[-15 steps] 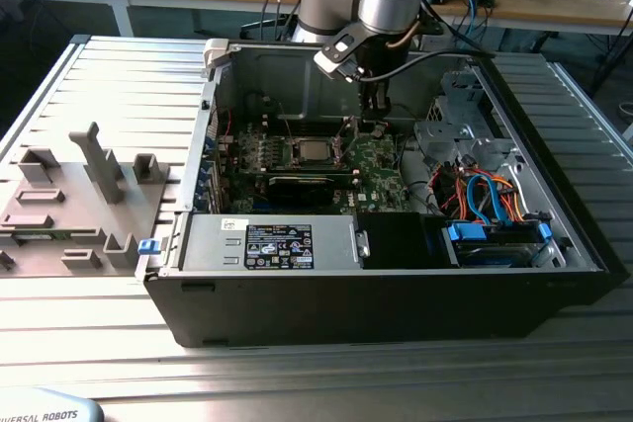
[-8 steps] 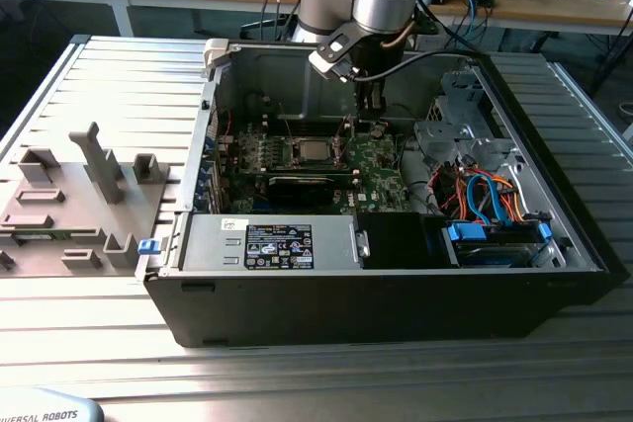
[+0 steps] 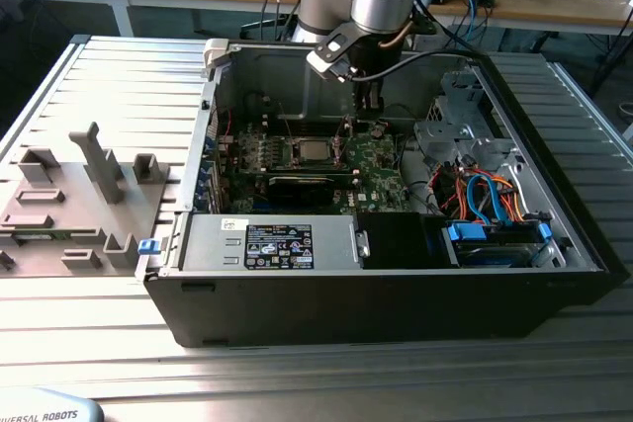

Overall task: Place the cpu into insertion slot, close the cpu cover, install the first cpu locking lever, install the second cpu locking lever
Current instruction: 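Close the cpu cover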

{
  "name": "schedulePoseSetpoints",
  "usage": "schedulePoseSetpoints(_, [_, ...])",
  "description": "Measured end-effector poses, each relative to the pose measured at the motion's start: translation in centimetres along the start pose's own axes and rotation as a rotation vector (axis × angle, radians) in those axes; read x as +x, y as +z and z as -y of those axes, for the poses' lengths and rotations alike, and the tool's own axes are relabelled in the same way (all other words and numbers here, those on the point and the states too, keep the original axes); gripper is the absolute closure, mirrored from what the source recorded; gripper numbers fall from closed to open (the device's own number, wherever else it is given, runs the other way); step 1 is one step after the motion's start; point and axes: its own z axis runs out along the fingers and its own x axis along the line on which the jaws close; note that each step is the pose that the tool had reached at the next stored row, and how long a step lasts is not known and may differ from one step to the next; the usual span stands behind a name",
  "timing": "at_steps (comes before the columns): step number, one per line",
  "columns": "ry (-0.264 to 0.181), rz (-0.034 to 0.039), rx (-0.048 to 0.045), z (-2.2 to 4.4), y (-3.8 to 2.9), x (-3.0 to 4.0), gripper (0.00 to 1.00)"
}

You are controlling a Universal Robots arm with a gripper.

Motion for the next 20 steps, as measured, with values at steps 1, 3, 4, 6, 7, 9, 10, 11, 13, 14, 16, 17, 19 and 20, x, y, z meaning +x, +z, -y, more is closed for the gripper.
schedulePoseSetpoints(1, [0.000, 0.0001, 0.0010, 0.02, 0.00, 0.00, 0.89])
schedulePoseSetpoints(3, [0.000, 0.0002, 0.0041, 0.05, 0.00, 0.00, 0.89])
schedulePoseSetpoints(4, [0.000, 0.0001, 0.0050, 0.10, 0.00, 0.00, 0.89])
schedulePoseSetpoints(6, [0.000, 0.0000, 0.0051, 0.25, 0.00, 0.00, 0.89])
schedulePoseSetpoints(7, [0.000, 0.0000, 0.0051, 0.34, 0.00, 0.00, 0.89])
schedulePoseSetpoints(9, [0.000, -0.0001, 0.0050, 0.51, 0.00, 0.00, 0.89])
schedulePoseSetpoints(10, [0.000, -0.0004, 0.0050, 0.60, 0.00, 0.00, 0.89])
schedulePoseSetpoints(11, [0.000, -0.0009, 0.0050, 0.71, 0.00, -0.01, 0.89])
schedulePoseSetpoints(13, [0.000, -0.0024, 0.0050, 0.91, 0.00, 0.00, 0.89])
schedulePoseSetpoints(14, [0.000, -0.0025, 0.0050, 1.01, 0.00, 0.00, 0.89])
schedulePoseSetpoints(16, [0.000, -0.0025, 0.0051, 1.23, -0.01, -0.01, 0.89])
schedulePoseSetpoints(17, [0.000, -0.0023, 0.0052, 1.36, -0.02, -0.02, 0.89])
schedulePoseSetpoints(19, [0.000, -0.0025, 0.0051, 1.66, -0.02, -0.02, 0.89])
schedulePoseSetpoints(20, [0.000, -0.0025, 0.0051, 1.70, -0.02, -0.02, 0.89])
